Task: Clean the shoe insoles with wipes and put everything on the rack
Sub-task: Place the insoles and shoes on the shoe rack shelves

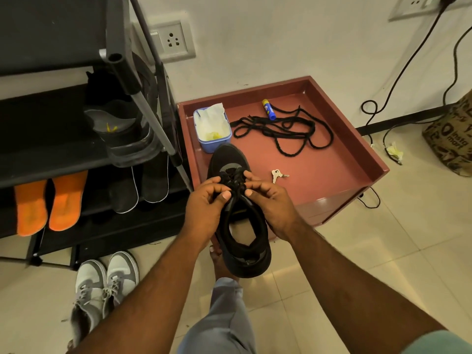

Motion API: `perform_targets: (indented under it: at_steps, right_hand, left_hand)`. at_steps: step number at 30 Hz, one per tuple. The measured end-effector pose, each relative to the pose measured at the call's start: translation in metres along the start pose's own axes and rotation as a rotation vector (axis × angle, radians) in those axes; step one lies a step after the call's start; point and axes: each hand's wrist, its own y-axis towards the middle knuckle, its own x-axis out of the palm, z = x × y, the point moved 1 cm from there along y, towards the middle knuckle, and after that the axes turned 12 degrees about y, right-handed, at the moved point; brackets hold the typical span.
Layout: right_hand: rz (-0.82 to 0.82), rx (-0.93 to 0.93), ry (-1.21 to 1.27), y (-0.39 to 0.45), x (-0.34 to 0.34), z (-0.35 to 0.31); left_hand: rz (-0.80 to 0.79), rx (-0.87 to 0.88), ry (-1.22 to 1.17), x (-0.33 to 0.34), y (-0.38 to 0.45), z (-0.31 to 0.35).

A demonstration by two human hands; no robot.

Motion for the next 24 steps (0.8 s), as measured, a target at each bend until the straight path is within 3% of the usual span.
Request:
perform_targets:
  at_steps: [4, 9, 14, 24]
  right_hand:
    - [-0.005, 0.009, -0.086, 0.004, 0.003, 0.001]
    - [0.144, -0.028, -0.058, 0.005, 0.008, 0.014]
    - [0.147, -0.049, -0.020, 0.001, 0.011, 0.009]
    - [0.057, 0.044, -0.006, 0.004, 0.005, -0.003]
  left_hand:
    - [-0.043, -0.035, 0.058, 0.003, 0.000, -0.003]
    - [-0.169, -0.234, -0.430, -0.014, 0.000, -0.001]
    - [-0.183, -0.117, -0.272, -0.009, -0.001, -0.003]
    - [-0.096, -0.080, -0.291, -0.012, -0.001, -0.018]
